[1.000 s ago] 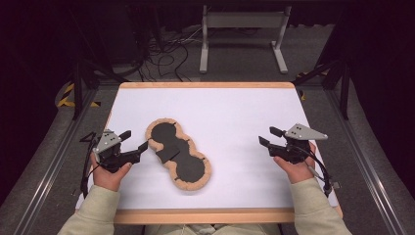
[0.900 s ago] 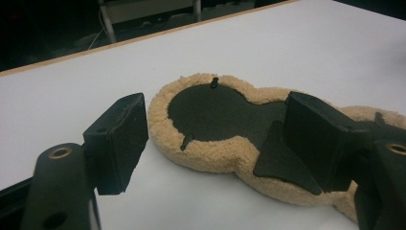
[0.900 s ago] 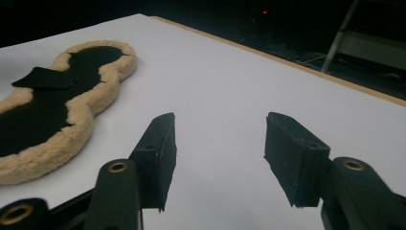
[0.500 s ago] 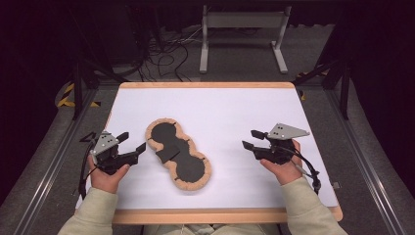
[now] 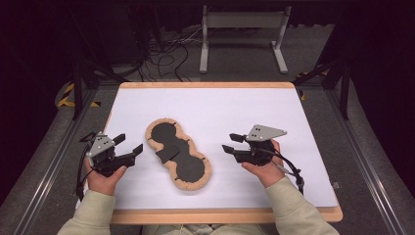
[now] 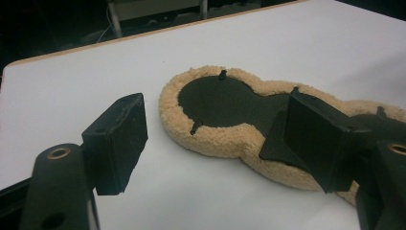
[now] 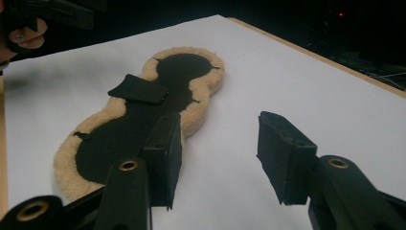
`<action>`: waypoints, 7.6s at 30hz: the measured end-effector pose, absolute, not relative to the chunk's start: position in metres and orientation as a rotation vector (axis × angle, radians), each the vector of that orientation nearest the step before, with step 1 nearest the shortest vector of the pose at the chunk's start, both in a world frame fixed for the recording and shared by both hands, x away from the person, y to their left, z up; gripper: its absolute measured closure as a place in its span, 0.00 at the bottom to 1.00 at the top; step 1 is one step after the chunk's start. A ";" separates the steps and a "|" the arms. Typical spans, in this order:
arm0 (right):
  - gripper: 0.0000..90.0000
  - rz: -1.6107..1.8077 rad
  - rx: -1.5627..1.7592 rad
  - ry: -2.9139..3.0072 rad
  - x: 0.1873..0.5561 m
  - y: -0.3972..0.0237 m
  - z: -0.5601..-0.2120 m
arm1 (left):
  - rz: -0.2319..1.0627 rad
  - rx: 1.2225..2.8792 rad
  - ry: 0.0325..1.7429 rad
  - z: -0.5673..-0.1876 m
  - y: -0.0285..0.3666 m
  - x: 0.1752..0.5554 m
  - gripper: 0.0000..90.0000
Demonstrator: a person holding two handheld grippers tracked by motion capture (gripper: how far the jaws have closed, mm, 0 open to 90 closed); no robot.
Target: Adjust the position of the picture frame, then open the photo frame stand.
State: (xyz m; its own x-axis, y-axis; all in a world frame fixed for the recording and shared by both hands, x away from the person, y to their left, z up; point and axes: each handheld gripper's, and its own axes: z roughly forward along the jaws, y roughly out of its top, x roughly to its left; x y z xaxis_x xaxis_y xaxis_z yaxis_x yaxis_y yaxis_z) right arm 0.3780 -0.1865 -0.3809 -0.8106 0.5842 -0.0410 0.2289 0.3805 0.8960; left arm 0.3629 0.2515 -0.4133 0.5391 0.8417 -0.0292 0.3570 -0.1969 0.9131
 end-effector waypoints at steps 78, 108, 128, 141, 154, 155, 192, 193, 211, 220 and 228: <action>1.00 1.103 0.483 2.754 0.344 -0.051 -0.451 | 0.575 1.784 1.034 -0.420 0.257 0.371 0.28; 1.00 1.075 0.784 2.548 0.383 -0.113 -0.442 | 0.511 1.828 1.226 -0.415 0.258 0.401 0.97; 1.00 1.159 0.954 2.345 0.374 -0.193 -0.407 | 0.437 1.886 1.392 -0.433 0.245 0.479 1.00; 1.00 1.159 0.996 2.306 0.366 -0.210 -0.405 | 0.352 1.960 1.379 -0.460 0.242 0.503 1.00; 1.00 1.184 1.007 2.285 0.367 -0.216 -0.400 | 0.265 2.036 1.291 -0.457 0.222 0.497 1.00; 1.00 1.188 1.011 2.279 0.367 -0.217 -0.400 | 0.251 2.043 1.283 -0.456 0.219 0.496 1.00; 1.00 1.194 1.066 2.193 0.367 -0.263 -0.379 | 0.125 2.117 0.975 -0.419 0.136 0.419 0.74; 1.00 1.193 1.067 2.193 0.367 -0.265 -0.379 | 0.129 2.124 0.957 -0.417 0.134 0.417 0.71; 1.00 1.115 0.960 2.332 0.367 -0.250 -0.382 | 0.179 2.136 0.809 -0.394 0.118 0.388 0.59; 1.00 1.033 0.889 2.459 0.368 -0.224 -0.395 | 0.166 2.141 0.784 -0.394 0.116 0.382 0.58; 1.00 0.912 0.881 2.578 0.373 -0.209 -0.414 | 0.164 2.134 0.789 -0.393 0.118 0.381 0.58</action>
State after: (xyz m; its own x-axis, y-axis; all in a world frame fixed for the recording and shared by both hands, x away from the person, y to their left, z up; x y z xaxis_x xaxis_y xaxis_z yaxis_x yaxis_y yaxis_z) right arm 0.3732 -0.2088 -0.4140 -0.7793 0.6249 -0.0470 0.4565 0.6174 0.6406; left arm 0.3814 0.1180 -0.3933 0.7939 0.5890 -0.1512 0.4801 -0.4546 0.7502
